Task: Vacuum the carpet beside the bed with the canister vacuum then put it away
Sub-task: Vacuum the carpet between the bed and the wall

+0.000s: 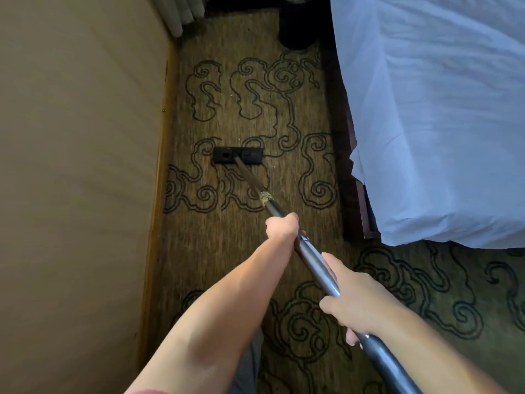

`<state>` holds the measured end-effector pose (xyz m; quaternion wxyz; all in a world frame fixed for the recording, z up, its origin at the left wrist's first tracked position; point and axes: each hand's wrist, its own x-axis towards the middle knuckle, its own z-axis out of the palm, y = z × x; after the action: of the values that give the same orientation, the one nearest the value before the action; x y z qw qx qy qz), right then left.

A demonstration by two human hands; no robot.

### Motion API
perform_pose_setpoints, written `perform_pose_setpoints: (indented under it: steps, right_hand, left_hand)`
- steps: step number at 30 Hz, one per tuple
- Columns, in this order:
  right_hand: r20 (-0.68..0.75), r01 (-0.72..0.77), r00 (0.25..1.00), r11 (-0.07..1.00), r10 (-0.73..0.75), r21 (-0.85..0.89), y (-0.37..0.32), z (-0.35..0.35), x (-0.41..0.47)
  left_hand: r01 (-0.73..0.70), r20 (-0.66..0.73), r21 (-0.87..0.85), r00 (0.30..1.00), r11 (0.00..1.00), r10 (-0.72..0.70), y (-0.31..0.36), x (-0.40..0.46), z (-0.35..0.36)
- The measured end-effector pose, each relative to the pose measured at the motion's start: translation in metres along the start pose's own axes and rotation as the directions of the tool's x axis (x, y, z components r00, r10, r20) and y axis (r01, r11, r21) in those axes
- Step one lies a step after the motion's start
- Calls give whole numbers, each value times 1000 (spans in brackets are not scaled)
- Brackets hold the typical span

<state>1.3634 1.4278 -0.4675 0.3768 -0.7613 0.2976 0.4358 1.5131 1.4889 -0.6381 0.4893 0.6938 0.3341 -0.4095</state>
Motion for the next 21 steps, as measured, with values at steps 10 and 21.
perform_pose_setpoints:
  steps: [10,21]
  right_hand:
    - [1,25,1000,999,-25,47,-62,-51,60]
    - [12,2,1000,991,-4,136,-115,-89,99]
  left_hand:
    - [-42,-9,66,999,997,42,89,53,-7]
    - [-20,15,145,1000,989,18,157,88,-16]
